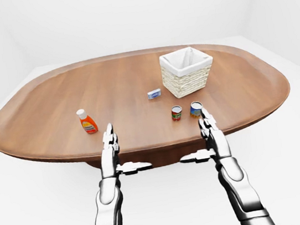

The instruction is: Pick up the tomato sauce, and put it in the basket.

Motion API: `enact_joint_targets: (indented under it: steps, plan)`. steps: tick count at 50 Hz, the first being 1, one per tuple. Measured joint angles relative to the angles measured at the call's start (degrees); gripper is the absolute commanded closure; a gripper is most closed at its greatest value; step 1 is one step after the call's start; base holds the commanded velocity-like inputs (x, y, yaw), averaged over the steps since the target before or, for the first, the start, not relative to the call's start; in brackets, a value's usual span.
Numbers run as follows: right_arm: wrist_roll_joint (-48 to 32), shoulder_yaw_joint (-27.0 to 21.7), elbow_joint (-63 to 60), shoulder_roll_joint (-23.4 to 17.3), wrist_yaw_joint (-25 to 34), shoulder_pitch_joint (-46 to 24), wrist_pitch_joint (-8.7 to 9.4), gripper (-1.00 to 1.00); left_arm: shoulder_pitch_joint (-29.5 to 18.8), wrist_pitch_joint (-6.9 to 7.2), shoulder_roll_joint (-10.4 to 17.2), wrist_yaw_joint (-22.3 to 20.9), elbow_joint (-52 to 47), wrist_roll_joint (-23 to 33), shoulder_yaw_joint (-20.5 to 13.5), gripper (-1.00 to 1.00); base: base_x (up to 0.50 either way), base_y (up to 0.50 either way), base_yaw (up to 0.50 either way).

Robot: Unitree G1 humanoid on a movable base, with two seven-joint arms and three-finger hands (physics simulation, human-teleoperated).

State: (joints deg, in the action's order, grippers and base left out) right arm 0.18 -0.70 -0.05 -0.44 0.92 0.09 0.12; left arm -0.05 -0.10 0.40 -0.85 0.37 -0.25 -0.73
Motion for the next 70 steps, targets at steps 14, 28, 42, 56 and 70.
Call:
enact_joint_targets:
  steps: [14,28,42,56,70]
  plan:
    - [-0.37,-0.37,1.08,-0.24,0.96,-0.02,-0.78,-1.0,0.44,-0.01,0.37,-0.93,-0.28,0.05,-0.66,-1.0,0.0,0.0,0.0]
    - [-0.66,-0.07,1.46,-0.16,1.12,-0.06,-1.21,-1.0,1.11,0.47,0.34,-1.94,-1.21,0.18,-0.24,-1.0,0.0,0.0,0.0]
    - [-2.58,1.03,-9.3,-0.11,0.86,2.36,4.08,-1.0,2.75,4.18,0.29,-2.4,-9.9,-0.52,-0.24,-1.0,0.0,0.0,0.0]
    - [-11.71,6.16,-42.99,0.74,3.17,5.23,4.88,-1.0,3.2,5.1,0.51,-1.68,-38.02,-5.4,-3.72,-1.0,0.0,0.0,0.0]
    - [-18.55,7.57,-55.83,5.15,8.79,5.8,4.88,-1.0,2.98,5.1,0.58,-0.94,-49.17,-7.93,-5.35,-1.0,0.0,-0.24,0.0]
